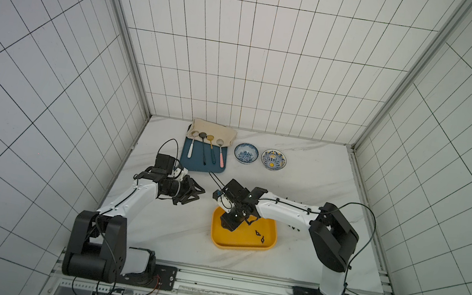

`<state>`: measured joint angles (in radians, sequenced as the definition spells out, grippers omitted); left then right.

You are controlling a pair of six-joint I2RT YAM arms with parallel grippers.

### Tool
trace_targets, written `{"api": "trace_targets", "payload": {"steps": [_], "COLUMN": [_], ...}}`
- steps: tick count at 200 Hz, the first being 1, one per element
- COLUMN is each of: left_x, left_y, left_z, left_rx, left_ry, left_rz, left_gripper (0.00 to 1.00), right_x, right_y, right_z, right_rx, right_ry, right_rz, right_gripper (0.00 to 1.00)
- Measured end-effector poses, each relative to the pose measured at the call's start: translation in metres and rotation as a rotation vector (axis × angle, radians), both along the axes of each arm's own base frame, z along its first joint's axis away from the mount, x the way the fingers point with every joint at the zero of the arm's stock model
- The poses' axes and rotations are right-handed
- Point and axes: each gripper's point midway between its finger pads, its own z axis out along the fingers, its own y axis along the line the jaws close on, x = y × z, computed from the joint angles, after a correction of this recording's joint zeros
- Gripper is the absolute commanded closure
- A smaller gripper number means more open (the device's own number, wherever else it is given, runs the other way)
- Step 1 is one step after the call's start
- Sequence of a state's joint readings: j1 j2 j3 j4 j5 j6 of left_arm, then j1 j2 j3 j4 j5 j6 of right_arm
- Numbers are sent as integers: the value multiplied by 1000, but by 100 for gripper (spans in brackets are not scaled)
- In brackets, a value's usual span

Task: Take out the wing nut from the storage box
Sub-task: Pick up the wing nut from the storage box.

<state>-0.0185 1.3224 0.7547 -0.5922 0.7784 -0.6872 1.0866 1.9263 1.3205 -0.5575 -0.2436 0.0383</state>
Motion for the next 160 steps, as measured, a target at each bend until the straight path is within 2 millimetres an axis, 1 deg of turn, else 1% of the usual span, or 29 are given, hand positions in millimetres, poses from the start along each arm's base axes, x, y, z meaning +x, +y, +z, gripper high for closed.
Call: {"api": "trace_targets", "payload": {"steps": [18,48,71,107,137,160], "left_x": [0,-1,-1,-1,-1,-1], "left_y": [0,0,0,0,0,0], "left_z": [0,-1,-1,-1,-2,-2], "left_rx": [0,0,-1,-1,-1,-1], "left_ry": [0,4,4,5,5,6], "left_rz": [0,-1,0,0,0,0], "left_gripper": [60,60,60,60,60,60], "right_x": [-1,-4,-3,-1,1,3], "right_y": [-1,-8,-13,-12,-12,-13], "right_z": [-1,-9,-13,-13,-13,-13], "right_rx": [-3,-27,-46,-42,-42,-47], "right_ry": [5,14,7,0,-10,-18], "right_rz": [0,-6,-19,-31,-40,-43], "right_gripper": [61,62,65,69,79,90]}}
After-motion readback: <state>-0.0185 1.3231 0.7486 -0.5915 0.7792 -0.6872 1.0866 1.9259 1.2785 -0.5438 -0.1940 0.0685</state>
